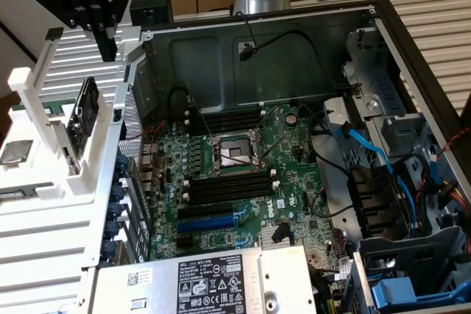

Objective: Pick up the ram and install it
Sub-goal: 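Reach for the ram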

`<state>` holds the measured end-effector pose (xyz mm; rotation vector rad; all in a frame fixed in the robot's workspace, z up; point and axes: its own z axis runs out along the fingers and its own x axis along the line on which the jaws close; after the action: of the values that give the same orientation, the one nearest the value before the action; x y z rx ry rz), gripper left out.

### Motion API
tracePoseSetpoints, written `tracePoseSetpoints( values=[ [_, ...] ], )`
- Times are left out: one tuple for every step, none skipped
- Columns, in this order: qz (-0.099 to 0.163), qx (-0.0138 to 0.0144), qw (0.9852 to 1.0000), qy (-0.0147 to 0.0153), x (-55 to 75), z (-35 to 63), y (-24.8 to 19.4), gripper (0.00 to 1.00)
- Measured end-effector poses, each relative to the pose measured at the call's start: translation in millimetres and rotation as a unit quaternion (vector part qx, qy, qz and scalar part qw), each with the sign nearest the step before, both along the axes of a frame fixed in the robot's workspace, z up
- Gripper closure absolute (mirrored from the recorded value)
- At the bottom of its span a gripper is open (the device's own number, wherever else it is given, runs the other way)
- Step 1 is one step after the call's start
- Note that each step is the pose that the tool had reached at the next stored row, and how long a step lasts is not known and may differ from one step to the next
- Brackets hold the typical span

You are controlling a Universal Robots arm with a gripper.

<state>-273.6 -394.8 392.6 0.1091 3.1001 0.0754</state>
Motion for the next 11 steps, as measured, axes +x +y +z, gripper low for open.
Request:
tracePoseSetpoints(
  values=[
    [0.000,0.0000,1.0000,0.0000,-4.6,0.0,0.1,0.90],
    [0.000,0.0000,1.0000,0.0000,-9.0,-0.1,0.2,0.90],
    [0.000,0.0000,1.0000,0.0000,-13.8,-0.2,0.3,0.90],
    [0.000,0.0000,1.0000,0.0000,-18.0,-0.2,0.3,0.90],
    [0.000,0.0000,1.0000,0.0000,-22.9,-0.3,0.3,0.90],
    [0.000,0.0000,1.0000,0.0000,-27.4,-0.4,0.4,0.90],
    [0.000,0.0000,1.0000,0.0000,-31.9,-0.5,0.4,0.90],
    [0.000,0.0000,1.0000,0.0000,-36.7,-0.7,0.4,0.90],
    [0.000,0.0000,1.0000,0.0000,-41.2,-0.8,0.4,0.90],
    [0.000,0.0000,1.0000,0.0000,-45.8,-0.9,0.4,0.90],
    [0.000,0.0001,1.0000,0.0000,-50.4,-1.1,0.4,0.90]
  ],
)
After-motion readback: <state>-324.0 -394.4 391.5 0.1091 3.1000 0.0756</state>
